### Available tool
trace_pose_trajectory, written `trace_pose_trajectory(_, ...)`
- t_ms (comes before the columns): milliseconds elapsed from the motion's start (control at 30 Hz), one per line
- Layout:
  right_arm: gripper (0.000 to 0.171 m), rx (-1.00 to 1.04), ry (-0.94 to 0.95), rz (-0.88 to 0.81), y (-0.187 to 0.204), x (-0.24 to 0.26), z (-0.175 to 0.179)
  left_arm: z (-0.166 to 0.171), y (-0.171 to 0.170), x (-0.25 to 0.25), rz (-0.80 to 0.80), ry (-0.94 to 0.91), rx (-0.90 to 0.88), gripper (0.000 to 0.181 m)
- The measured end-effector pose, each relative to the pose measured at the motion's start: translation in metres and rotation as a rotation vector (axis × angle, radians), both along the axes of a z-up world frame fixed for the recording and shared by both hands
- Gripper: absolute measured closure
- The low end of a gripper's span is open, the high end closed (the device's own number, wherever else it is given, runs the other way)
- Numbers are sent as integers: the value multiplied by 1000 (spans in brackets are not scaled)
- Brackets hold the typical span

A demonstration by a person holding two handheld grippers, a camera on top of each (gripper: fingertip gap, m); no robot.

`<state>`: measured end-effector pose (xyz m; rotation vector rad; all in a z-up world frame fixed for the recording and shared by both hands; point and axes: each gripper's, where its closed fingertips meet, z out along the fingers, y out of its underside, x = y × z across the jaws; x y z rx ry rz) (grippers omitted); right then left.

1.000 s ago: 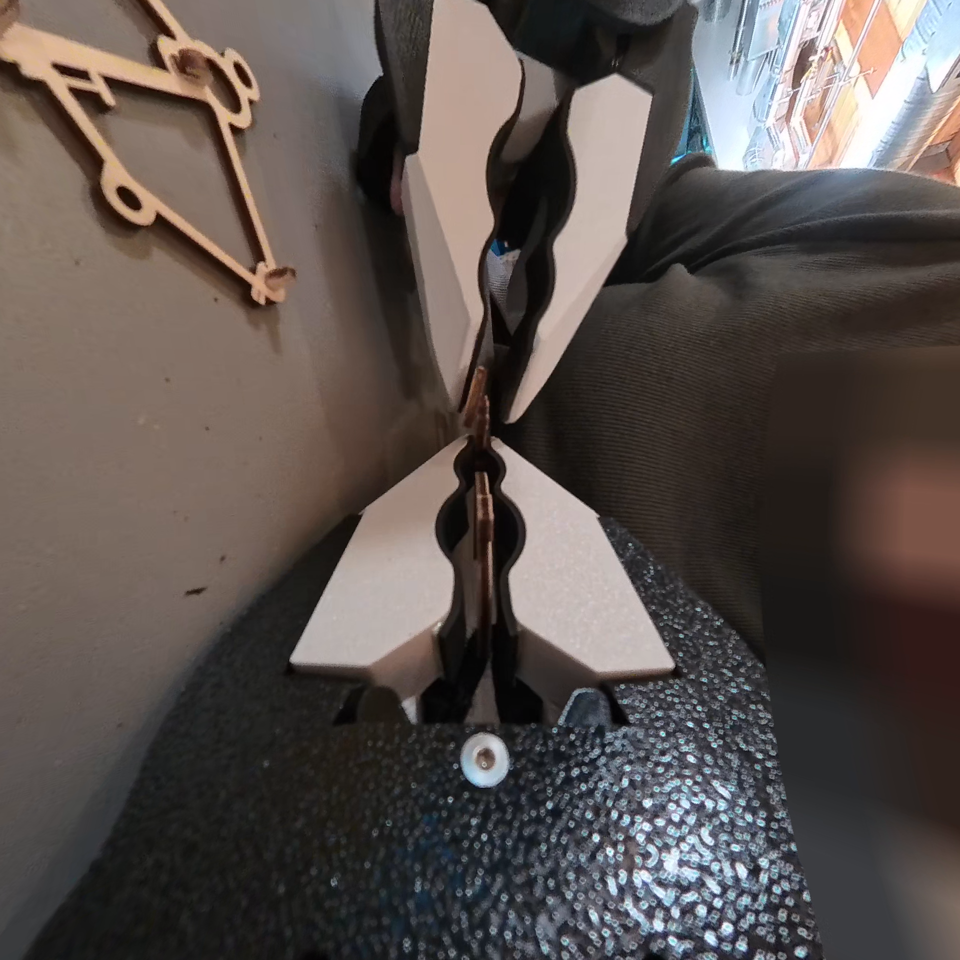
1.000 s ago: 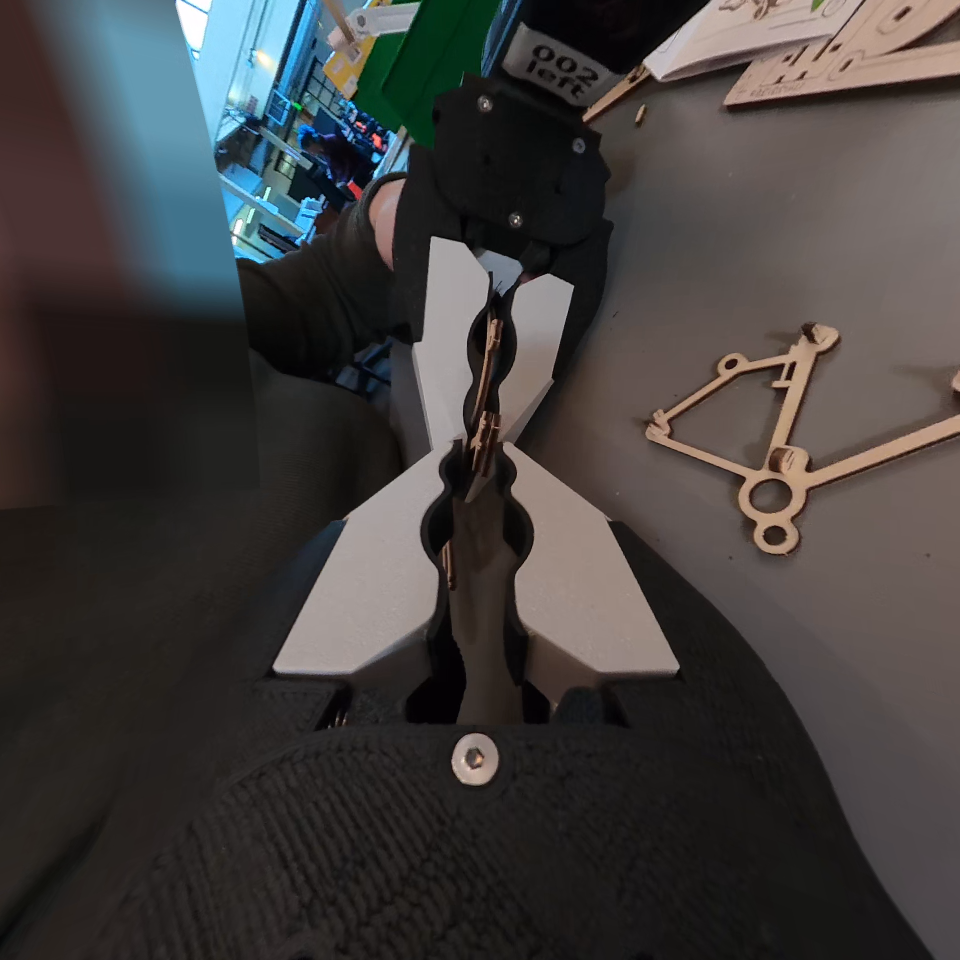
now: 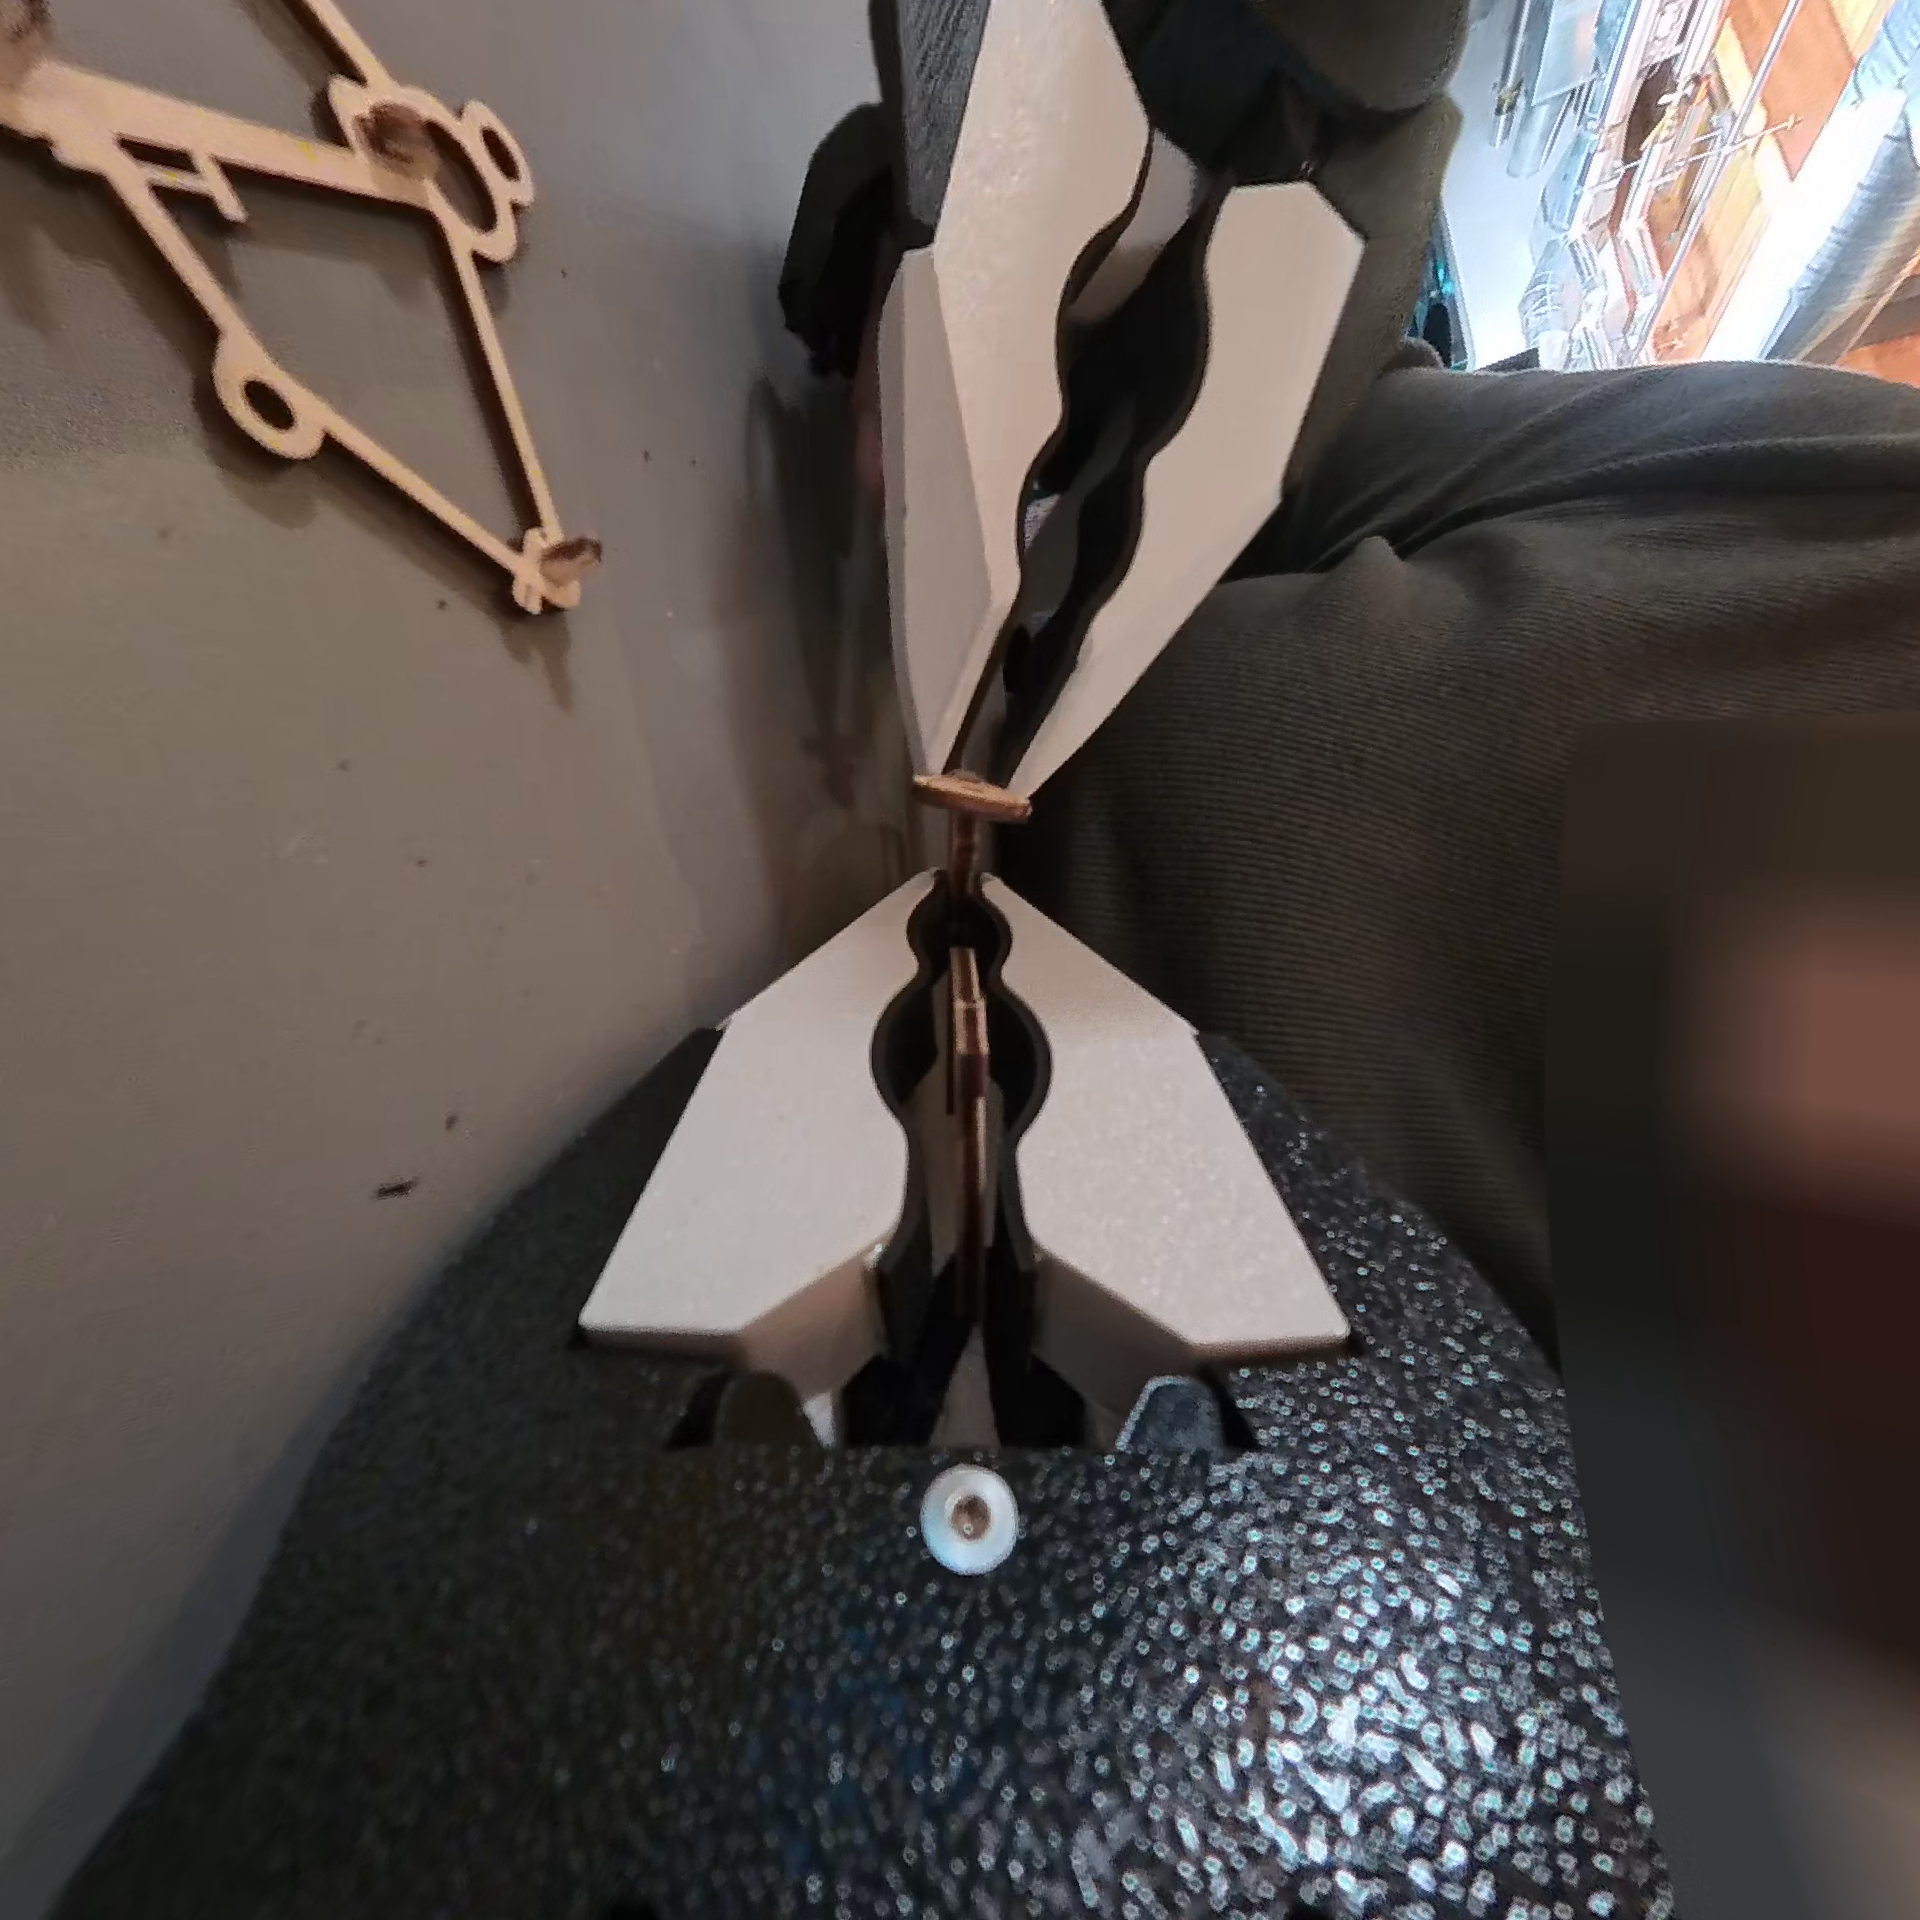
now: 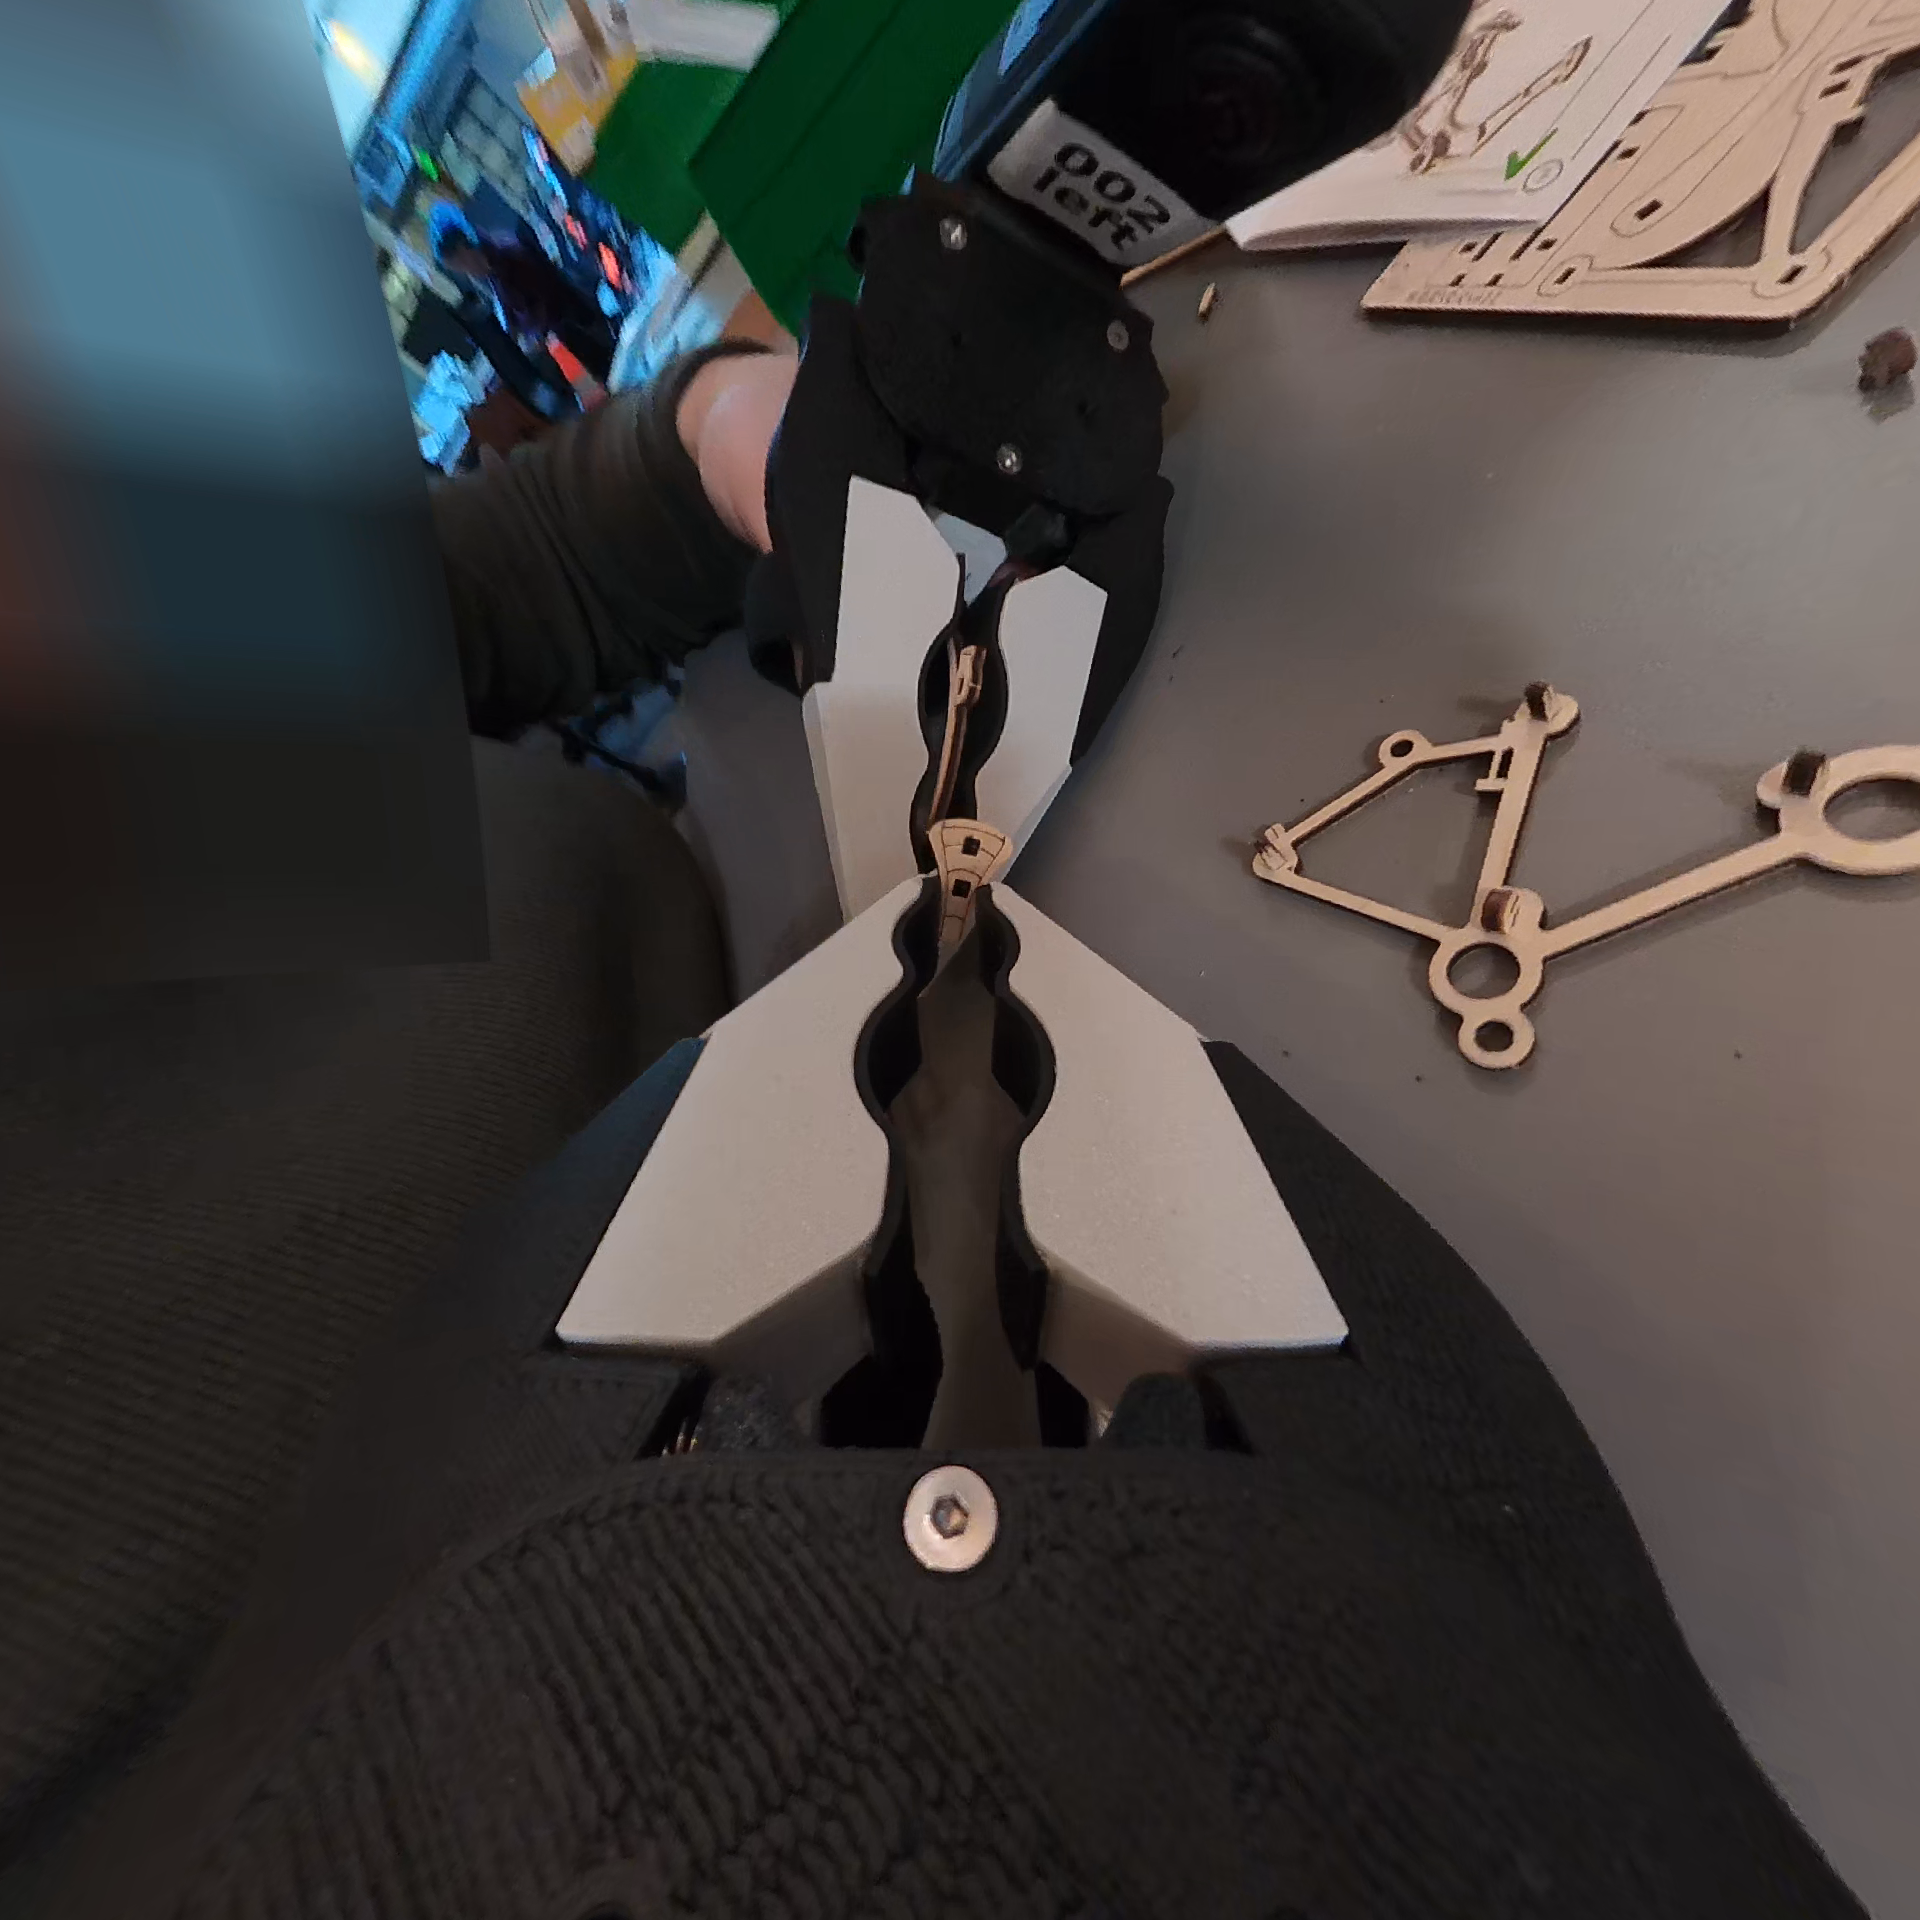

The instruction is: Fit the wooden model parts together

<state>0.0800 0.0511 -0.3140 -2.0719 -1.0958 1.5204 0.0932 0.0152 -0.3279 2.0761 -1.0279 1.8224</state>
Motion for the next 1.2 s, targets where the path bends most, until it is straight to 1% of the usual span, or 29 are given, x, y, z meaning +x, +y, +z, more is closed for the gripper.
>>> trace_pose_trajectory(167, 167, 35, -79, 100, -2, 0, -3, -2, -2, -1, -18, 12, 10, 181)
trace_pose_trajectory(367, 167, 36, -91, 150, -3, -2, -4, -4, -3, -1, -40, 26, 21, 181)
trace_pose_trajectory(767, 167, 301, -236, 377, -8, -1, -6, -4, -6, -2, -72, 31, 23, 181)
trace_pose_trajectory(867, 167, 250, -205, 348, -7, -1, -5, -4, -6, -2, -69, 27, 19, 181)
trace_pose_trajectory(1000, 166, 203, -124, 226, -5, -1, -3, -2, -4, -1, -58, 19, 9, 181)
trace_pose_trajectory(1100, 165, 209, -86, 125, -5, -3, -3, -1, -3, 0, -48, 12, 2, 181)
trace_pose_trajectory(1133, 162, 221, -83, 92, -5, -4, -5, -1, -3, 0, -46, 10, 0, 181)
trace_pose_trajectory(1200, 164, 250, -75, 37, -4, -4, -5, -1, -3, 0, -46, 14, 5, 181)
